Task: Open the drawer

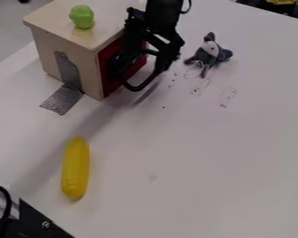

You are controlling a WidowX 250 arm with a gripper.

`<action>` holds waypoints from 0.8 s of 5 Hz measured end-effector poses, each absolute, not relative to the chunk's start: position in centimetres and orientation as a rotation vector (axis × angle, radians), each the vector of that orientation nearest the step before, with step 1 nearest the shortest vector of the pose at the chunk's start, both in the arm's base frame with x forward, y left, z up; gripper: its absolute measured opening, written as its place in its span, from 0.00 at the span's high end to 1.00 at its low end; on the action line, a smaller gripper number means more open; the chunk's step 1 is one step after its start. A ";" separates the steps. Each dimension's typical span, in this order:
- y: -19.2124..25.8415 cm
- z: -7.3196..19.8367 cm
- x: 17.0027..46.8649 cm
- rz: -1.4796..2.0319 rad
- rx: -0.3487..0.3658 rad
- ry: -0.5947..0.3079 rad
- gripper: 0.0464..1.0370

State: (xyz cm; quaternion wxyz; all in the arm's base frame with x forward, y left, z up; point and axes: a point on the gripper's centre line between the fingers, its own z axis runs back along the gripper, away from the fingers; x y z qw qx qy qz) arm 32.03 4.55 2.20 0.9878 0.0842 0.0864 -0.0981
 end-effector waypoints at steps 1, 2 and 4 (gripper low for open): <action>3.4 3.8 31.5 -0.254 0.259 0.132 0.04; 3.4 5.5 31.2 -0.222 0.293 0.104 0.04; 3.6 4.0 31.0 -0.199 0.251 0.144 0.21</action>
